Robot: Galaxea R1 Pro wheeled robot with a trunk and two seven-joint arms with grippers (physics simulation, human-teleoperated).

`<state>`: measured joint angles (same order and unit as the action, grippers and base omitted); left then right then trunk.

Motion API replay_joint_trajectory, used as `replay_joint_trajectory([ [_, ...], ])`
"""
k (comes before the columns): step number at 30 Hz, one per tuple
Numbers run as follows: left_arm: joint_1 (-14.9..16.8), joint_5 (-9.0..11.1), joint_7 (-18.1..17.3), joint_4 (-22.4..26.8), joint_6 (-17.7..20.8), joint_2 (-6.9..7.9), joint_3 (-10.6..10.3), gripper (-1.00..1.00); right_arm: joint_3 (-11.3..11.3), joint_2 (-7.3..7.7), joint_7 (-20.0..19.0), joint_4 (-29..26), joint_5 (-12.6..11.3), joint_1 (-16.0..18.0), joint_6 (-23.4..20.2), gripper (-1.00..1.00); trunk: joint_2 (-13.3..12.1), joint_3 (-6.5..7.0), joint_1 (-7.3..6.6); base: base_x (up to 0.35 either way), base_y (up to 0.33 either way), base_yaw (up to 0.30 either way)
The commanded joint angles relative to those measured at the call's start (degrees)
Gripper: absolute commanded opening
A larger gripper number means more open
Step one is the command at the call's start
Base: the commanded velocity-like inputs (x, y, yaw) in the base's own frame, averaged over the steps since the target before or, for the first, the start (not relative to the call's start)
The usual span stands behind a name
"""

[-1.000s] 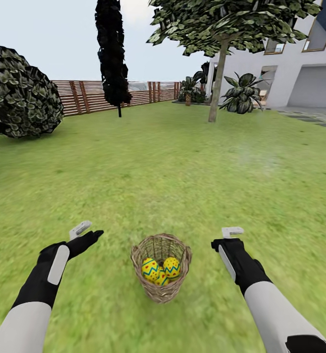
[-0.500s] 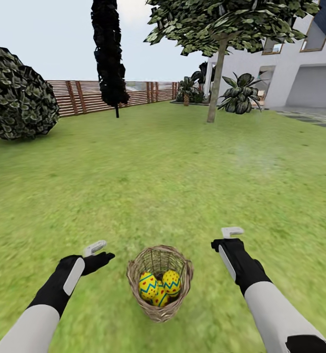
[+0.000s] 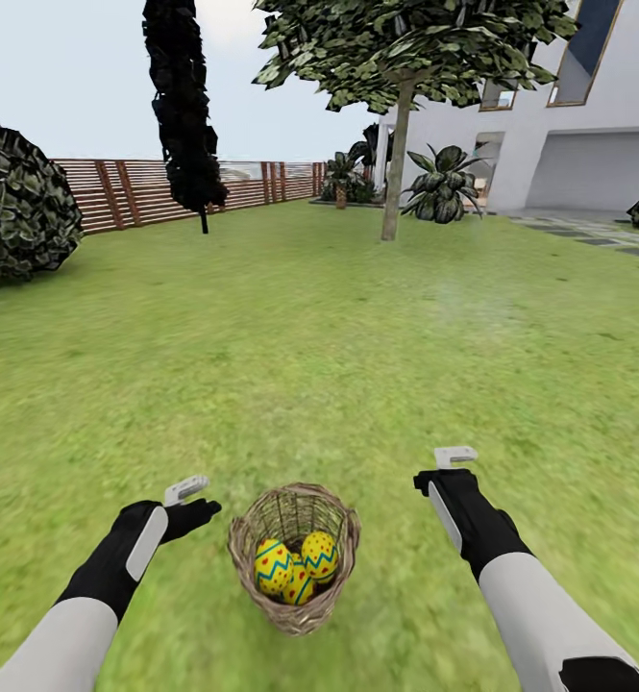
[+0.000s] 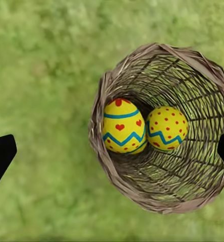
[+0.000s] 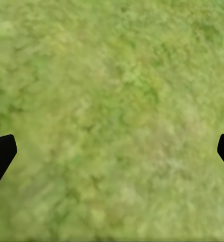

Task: Take the three Easter eggs out of the wicker basket on the lawn in the garden, then place them on the lawn next to a single tree (choose any tree) so that all three eggs are next to the same tree and none are left in the basket.

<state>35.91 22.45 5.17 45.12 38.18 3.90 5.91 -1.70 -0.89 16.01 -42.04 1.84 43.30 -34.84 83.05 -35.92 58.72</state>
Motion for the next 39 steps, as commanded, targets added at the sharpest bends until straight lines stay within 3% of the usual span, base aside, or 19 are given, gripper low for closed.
replay_joint_trajectory([
  [1,0.0,0.6,0.5,0.1,0.3,0.08,0.0,1.0,-0.1,0.01,0.2,-0.1,0.2,0.0,-0.4,1.0,0.0,-0.05,0.0,0.148,0.0,-0.007],
  [9,0.0,0.6,0.7,0.0,0.5,0.42,-0.1,1.0,-0.1,0.01,0.1,-0.1,0.2,0.0,-0.4,1.0,0.0,-0.05,0.0,0.218,0.0,-0.002],
  [22,0.0,0.1,0.7,-7.1,-0.1,0.01,-0.2,1.0,-0.1,0.09,0.0,0.0,0.2,0.0,-0.4,1.0,0.0,-0.05,0.0,0.182,-0.121,0.0],
  [36,0.0,-0.1,0.7,-7.5,-0.2,0.57,-0.2,1.0,-0.1,0.1,-0.2,0.1,0.2,0.0,-0.4,1.0,0.0,-0.05,0.0,0.099,-0.029,0.0],
  [39,0.0,-2.1,0.7,-7.5,-0.2,0.64,-0.9,1.0,-0.1,0.1,-0.3,0.1,0.2,0.0,-0.4,1.0,0.0,-0.05,0.0,0.0,0.0,-0.004],
])
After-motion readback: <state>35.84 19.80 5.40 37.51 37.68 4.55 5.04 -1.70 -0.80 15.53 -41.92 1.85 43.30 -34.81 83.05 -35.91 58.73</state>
